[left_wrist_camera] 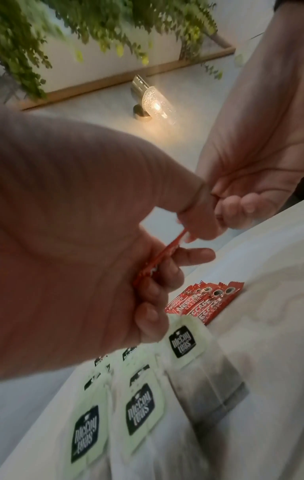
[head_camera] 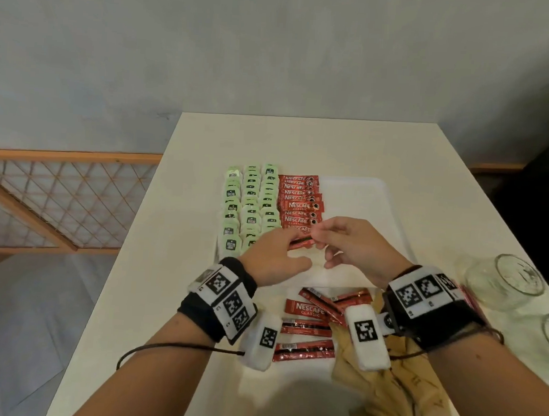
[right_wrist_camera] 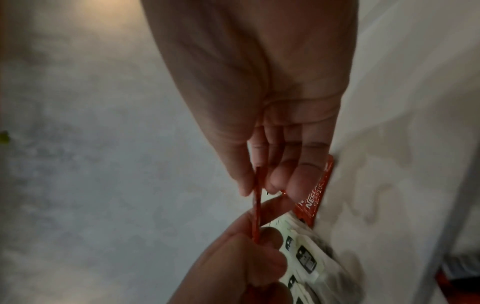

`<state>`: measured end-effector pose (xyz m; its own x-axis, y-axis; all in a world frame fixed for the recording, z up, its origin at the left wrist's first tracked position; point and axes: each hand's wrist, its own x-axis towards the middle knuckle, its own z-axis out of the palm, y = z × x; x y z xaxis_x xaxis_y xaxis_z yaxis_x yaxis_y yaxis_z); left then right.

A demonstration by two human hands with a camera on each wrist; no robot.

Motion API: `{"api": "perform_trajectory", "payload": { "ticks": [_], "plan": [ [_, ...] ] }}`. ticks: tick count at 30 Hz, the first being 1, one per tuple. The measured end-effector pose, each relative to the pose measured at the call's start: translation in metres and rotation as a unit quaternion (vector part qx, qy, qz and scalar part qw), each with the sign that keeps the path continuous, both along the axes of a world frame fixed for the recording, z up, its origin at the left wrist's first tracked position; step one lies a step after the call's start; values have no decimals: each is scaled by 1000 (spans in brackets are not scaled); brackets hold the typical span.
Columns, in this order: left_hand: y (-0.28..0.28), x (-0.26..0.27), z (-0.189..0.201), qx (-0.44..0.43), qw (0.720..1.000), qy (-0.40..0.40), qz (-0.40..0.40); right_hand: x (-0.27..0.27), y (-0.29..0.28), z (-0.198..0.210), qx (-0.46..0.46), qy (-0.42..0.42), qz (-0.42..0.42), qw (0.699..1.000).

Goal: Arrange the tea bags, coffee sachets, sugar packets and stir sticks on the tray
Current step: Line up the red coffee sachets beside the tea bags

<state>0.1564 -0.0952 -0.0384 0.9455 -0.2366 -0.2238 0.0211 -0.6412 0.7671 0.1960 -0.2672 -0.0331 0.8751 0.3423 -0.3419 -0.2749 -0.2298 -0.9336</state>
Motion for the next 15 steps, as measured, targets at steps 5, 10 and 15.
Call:
{"api": "perform_trajectory", "payload": {
  "ticks": [5, 10, 15],
  "plan": [
    [-2, -8, -4, -64, 995, 8, 76, -11, -13, -1, -1, -56, -22, 998],
    [7, -17, -7, -200, 965, 17, 167, -18, -23, 2, 7, -68, -24, 997],
    [6, -23, -5, -207, 961, -57, 176, -23, -20, 9, 16, 16, 15, 1000]
  ]
}}
